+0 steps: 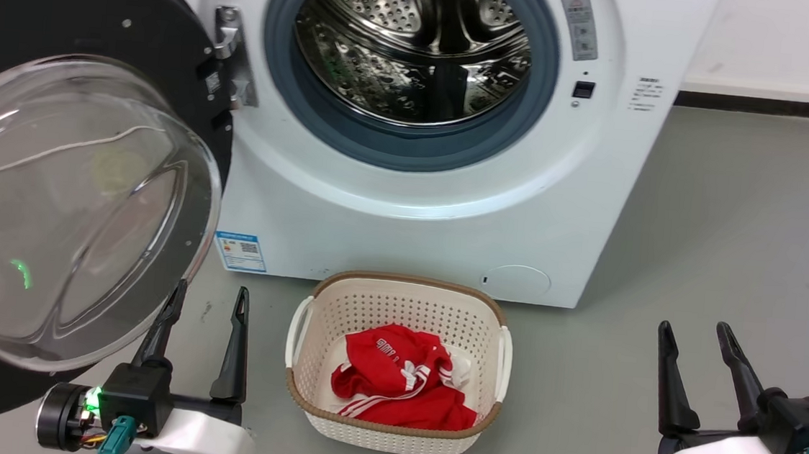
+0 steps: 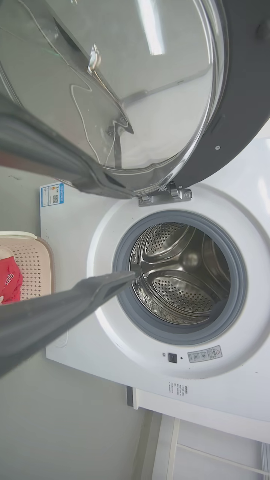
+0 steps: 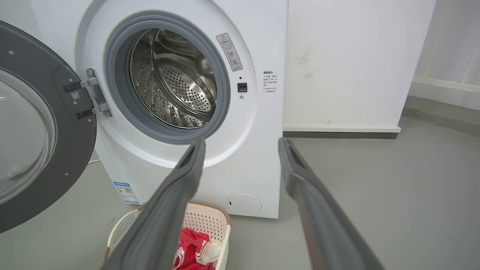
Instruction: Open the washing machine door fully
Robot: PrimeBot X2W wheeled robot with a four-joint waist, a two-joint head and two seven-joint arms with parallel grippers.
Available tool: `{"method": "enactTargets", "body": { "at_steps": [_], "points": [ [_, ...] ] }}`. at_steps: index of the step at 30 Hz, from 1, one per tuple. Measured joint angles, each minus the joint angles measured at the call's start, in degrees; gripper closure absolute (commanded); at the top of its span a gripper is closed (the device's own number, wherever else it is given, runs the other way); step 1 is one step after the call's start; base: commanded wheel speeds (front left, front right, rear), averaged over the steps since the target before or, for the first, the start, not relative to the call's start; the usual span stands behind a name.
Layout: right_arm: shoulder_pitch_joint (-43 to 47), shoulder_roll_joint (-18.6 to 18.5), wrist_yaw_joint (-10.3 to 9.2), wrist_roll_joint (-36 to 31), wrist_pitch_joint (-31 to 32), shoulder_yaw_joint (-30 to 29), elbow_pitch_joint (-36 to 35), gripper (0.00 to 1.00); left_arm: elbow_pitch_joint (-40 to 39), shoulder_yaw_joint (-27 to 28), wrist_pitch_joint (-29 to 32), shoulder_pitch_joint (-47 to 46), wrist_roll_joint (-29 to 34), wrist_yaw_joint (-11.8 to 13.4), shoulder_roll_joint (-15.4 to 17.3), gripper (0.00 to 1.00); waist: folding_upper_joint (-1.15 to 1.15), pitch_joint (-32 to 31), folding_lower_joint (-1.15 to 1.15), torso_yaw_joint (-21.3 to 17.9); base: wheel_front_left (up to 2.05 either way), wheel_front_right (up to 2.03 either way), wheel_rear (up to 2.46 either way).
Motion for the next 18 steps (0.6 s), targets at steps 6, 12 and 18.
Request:
{"method": "enactTargets", "body": {
  "at_steps": [6,12,18],
  "points": [
    [0.88,0.01,0.0,-0.49,0.91,0.32,-1.24,0.0,1.64,-0.26,0.0,-0.31,0.03,0.44,0.01,0.0,0.0,-0.07,0.0,-2.77,0.0,0.0,0.0],
    [1.05,0.0,0.0,-0.46,1.16,0.32,-1.59,0.0,2.44,-0.03,0.0,-0.36,-0.1,0.66,0.05,0.0,0.0,-0.01,0.0,-3.61,0.0,0.0,0.0],
    [1.07,0.01,0.0,-0.36,1.24,0.43,-1.62,0.0,2.96,0.0,0.0,-0.51,-0.47,0.73,0.08,0.0,0.0,0.11,0.0,-3.49,0.0,0.0,0.0]
  ]
}}
